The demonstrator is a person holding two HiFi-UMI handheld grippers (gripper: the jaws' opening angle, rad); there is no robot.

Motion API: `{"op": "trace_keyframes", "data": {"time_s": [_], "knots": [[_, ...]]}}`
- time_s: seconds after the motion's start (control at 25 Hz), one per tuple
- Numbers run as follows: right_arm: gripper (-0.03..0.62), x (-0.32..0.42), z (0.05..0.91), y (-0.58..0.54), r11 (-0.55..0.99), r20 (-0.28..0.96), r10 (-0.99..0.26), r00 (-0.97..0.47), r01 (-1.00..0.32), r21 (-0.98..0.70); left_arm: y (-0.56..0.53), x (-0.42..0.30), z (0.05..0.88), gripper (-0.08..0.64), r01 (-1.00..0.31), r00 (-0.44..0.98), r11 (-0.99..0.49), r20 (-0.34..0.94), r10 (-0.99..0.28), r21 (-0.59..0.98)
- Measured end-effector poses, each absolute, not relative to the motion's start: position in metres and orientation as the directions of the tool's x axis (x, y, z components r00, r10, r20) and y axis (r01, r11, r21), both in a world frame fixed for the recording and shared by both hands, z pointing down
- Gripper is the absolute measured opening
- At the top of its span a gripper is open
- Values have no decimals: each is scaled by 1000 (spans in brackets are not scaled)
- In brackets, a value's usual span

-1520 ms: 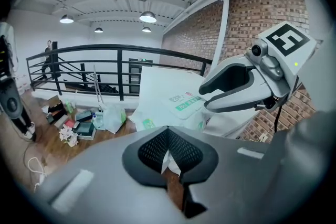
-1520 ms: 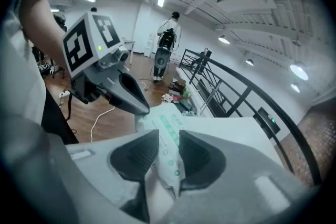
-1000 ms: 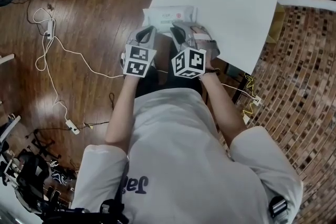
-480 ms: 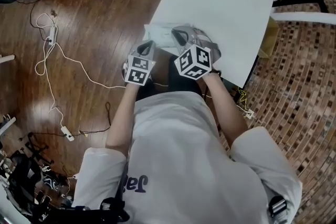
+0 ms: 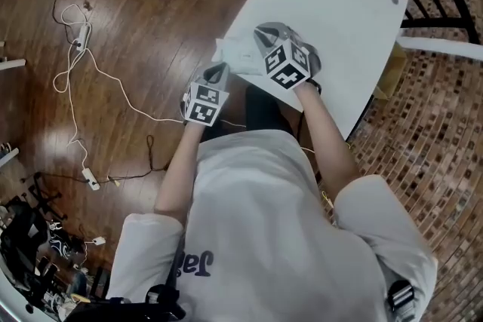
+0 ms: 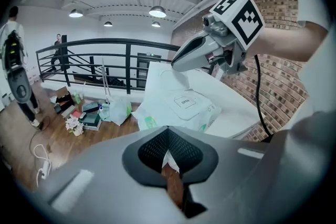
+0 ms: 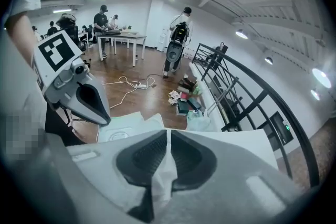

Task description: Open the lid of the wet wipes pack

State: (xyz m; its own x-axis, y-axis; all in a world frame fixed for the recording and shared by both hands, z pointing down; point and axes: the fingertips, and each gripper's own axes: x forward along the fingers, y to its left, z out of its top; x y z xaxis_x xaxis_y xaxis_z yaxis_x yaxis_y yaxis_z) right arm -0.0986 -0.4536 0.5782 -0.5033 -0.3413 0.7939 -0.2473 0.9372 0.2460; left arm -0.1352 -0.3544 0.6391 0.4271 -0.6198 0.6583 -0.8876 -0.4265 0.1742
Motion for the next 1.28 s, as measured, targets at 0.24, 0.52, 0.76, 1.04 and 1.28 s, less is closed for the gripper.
{"op": "trace_keyframes", "data": {"time_s": [0.24, 0.52, 0.76, 1.04, 1.28], "knots": [[14, -105, 594, -469, 933, 794, -343, -502, -278, 227, -353, -140, 638, 15, -893, 426, -408, 655, -625, 191], [-11, -103, 640, -458, 959, 863, -254, -437, -228, 167, -354, -139, 638, 15, -898, 419, -392, 662, -622, 201], [-11, -105, 639, -461, 956, 867, -240, -437, -259, 134, -355, -143, 640, 15, -900, 415, -390, 658, -628, 196], [-10, -92, 593, -445, 884, 784, -368, -500, -448, 130, -353, -149, 622, 15, -885, 442, -426, 624, -645, 187], [-10, -72, 547, -406, 711, 638, -564, -524, -701, 53, -349, -162, 566, 15, -865, 486, -475, 504, -714, 161]]}}
